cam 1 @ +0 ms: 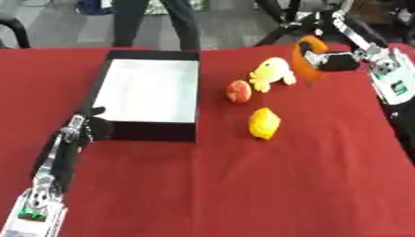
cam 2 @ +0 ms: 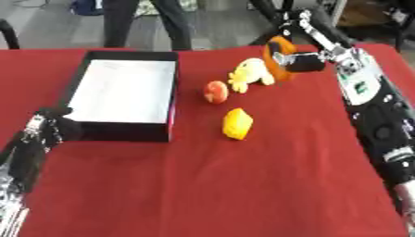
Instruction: Pick up objects on the table and place them in the box.
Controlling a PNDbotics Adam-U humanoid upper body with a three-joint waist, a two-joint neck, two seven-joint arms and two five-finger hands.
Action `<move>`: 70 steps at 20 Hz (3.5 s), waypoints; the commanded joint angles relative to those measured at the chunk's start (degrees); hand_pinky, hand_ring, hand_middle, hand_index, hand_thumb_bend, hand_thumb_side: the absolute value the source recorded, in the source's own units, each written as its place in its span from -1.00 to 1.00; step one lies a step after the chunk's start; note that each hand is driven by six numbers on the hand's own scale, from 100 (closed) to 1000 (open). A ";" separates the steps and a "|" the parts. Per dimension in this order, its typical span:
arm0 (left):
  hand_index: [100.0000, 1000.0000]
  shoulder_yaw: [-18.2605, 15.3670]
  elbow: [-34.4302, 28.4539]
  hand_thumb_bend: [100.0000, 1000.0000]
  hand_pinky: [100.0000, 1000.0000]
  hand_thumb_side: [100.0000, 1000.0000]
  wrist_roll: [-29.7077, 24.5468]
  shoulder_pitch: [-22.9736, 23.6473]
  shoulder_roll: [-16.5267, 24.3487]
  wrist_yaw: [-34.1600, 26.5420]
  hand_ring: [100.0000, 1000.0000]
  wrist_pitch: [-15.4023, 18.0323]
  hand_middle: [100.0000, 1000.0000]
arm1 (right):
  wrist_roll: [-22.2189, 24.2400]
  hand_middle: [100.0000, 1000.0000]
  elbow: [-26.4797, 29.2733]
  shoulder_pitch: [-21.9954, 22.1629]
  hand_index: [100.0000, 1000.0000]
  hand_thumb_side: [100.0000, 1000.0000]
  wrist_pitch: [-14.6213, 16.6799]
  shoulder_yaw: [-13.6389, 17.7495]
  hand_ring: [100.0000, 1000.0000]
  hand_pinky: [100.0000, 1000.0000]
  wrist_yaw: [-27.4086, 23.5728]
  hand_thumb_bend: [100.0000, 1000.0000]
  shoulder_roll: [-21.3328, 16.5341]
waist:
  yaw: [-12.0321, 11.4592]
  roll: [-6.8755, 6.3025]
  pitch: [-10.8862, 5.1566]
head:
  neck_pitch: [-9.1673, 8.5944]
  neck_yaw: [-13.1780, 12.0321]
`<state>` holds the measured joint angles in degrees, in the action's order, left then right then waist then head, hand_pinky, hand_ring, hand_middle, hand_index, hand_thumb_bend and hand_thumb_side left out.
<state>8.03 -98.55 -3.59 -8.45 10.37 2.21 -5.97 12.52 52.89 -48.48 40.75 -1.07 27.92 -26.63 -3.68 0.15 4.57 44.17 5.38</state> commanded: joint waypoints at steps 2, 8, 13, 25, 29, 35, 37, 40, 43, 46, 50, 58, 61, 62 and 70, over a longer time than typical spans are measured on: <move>0.59 0.59 -0.97 -1.00 0.34 1.00 -0.69 -1.56 -0.22 -0.34 0.20 0.14 0.08 | 1.70 0.18 1.77 -2.87 -0.73 -0.49 -0.05 -0.11 0.67 0.91 -1.99 -1.00 0.48 | -1.08 0.33 -0.06 | -0.05 1.65; 0.59 1.54 -1.04 -1.00 0.34 1.00 -1.56 -2.86 -0.51 -0.52 0.20 0.13 0.08 | 2.80 0.18 2.71 -4.34 -0.73 -0.41 -0.10 -0.59 0.67 0.92 -4.04 -1.00 2.45 | -3.68 0.55 0.48 | -0.05 3.93; 0.59 2.77 -0.88 -1.00 0.34 1.00 -2.80 -4.68 -0.87 -0.82 0.20 0.05 0.08 | 2.70 0.18 2.91 -5.14 -0.73 -0.33 -0.67 -0.65 0.67 0.92 -4.75 -1.00 3.46 | -6.75 0.47 0.92 | -0.82 6.72; 0.59 5.54 -0.57 -1.00 0.34 1.00 -5.60 -10.94 -2.39 -1.80 0.20 -0.01 0.08 | 2.24 0.18 2.15 -5.56 -0.73 -0.32 -1.78 -0.81 0.69 0.95 -2.72 -1.00 6.98 | -16.12 1.02 3.36 | -6.07 19.41; 0.59 6.43 -0.67 -1.00 0.34 1.00 -6.59 -12.37 -2.92 -2.02 0.20 -0.05 0.08 | 2.54 0.20 1.20 -5.52 -0.69 -0.42 -1.81 -0.82 0.70 0.96 -0.34 -1.00 8.44 | -17.85 1.42 4.49 | -7.22 22.67; 0.59 6.81 -0.86 -1.00 0.34 1.00 -7.16 -12.90 -3.18 -2.10 0.20 -0.03 0.08 | -0.17 0.29 -0.61 -5.16 -0.27 -0.56 -1.92 -0.04 0.74 0.96 5.55 -1.00 8.71 | -18.35 1.92 5.30 | -8.06 24.35; 0.59 6.82 -0.88 -1.00 0.34 1.00 -7.19 -12.88 -3.18 -2.08 0.20 -0.03 0.08 | -1.90 0.36 -0.97 -5.07 0.08 -0.62 -2.18 -0.03 0.76 0.97 7.77 -1.00 8.75 | -18.30 1.98 5.34 | -8.28 24.51; 0.59 6.88 -0.93 -1.00 0.34 1.00 -7.26 -12.89 -3.16 -2.08 0.20 -0.02 0.08 | -3.62 0.44 -1.39 -5.05 0.40 -0.68 -2.62 -0.31 0.79 0.99 10.37 -1.00 8.90 | -18.21 1.94 5.33 | -8.38 24.59; 0.59 6.88 -0.96 -1.00 0.34 1.00 -7.28 -12.86 -3.13 -2.08 0.20 -0.05 0.08 | -3.92 0.60 -1.71 -5.06 0.69 -0.25 -2.66 -0.75 0.86 1.00 11.03 -1.00 9.24 | -18.10 1.86 5.28 | -8.31 24.67; 0.59 6.88 -0.97 -1.00 0.34 1.00 -7.27 -12.81 -3.10 -2.08 0.20 -0.07 0.08 | -3.35 0.71 -1.61 -5.11 0.79 -0.16 -2.32 -1.04 0.91 1.00 9.93 -1.00 9.31 | -17.99 1.83 5.26 | -8.30 24.67; 0.59 6.89 -0.98 -1.00 0.34 1.00 -7.26 -12.79 -3.08 -2.07 0.20 -0.09 0.08 | -2.44 0.71 -1.37 -5.11 0.79 -0.16 -2.27 -1.10 0.91 1.00 8.63 -1.00 9.20 | -17.95 1.82 5.25 | -8.30 24.64; 0.59 6.86 -0.96 -1.00 0.34 1.00 -7.17 -12.60 -3.01 -2.00 0.20 -0.11 0.07 | -1.86 0.92 -0.61 -4.98 0.84 0.48 -4.89 -1.40 0.99 1.00 4.13 -1.00 8.97 | -17.54 1.81 5.27 | -8.49 24.97; 0.59 6.83 -0.91 -1.00 0.34 1.00 -7.12 -12.42 -2.96 -2.00 0.20 -0.13 0.07 | -1.48 0.92 0.08 -4.86 0.84 0.45 -5.39 -1.50 0.99 1.00 3.02 -1.00 8.64 | -17.22 1.74 5.10 | -8.43 24.90; 0.59 6.81 -0.88 -1.00 0.34 1.00 -7.10 -12.30 -2.92 -2.00 0.20 -0.14 0.07 | -1.41 0.91 0.41 -4.78 0.84 0.43 -5.45 -1.56 0.99 1.00 2.66 -1.00 8.43 | -17.03 1.71 5.00 | -8.37 24.84; 0.59 5.26 -0.53 -1.00 0.33 1.00 -5.64 -9.18 -2.05 -1.75 0.20 -0.10 0.07 | -0.53 0.91 2.82 -3.45 0.86 -0.64 -5.99 -0.79 0.96 1.00 2.90 -1.00 0.85 | -11.96 1.32 2.97 | -6.89 22.22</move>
<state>13.99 -98.51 -9.69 -17.31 7.23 0.26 -6.16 11.82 54.25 -50.96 34.98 -2.52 30.48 -22.82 -15.38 1.53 9.55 37.03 28.15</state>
